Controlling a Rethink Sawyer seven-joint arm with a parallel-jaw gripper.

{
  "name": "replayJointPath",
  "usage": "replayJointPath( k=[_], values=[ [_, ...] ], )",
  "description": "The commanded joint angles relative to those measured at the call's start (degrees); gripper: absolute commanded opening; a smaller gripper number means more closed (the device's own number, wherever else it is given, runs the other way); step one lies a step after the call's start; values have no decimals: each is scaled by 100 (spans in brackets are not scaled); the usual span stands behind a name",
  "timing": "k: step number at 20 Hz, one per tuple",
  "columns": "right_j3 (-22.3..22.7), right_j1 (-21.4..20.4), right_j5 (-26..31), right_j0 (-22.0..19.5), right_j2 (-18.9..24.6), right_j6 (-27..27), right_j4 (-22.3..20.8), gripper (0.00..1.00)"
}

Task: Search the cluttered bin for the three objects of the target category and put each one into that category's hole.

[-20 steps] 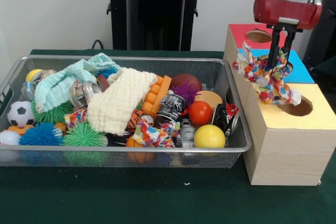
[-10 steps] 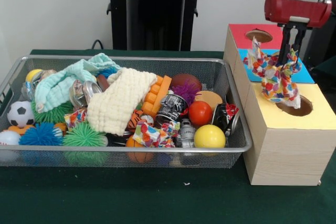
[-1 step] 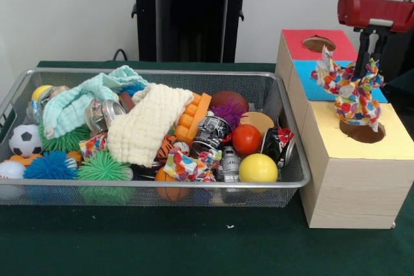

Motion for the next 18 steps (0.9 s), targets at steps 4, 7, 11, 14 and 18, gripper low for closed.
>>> replayJointPath(
  k=[4,7,11,14,18],
  values=[
    [157,246,-165,-126,402,1465,207,0],
    [178,234,-203,-129,397,1445,180,0],
    [189,216,-263,-150,408,1407,145,0],
    [132,216,-304,-162,399,1387,139,0],
    [154,193,-497,-165,421,1425,149,0]
  ],
)
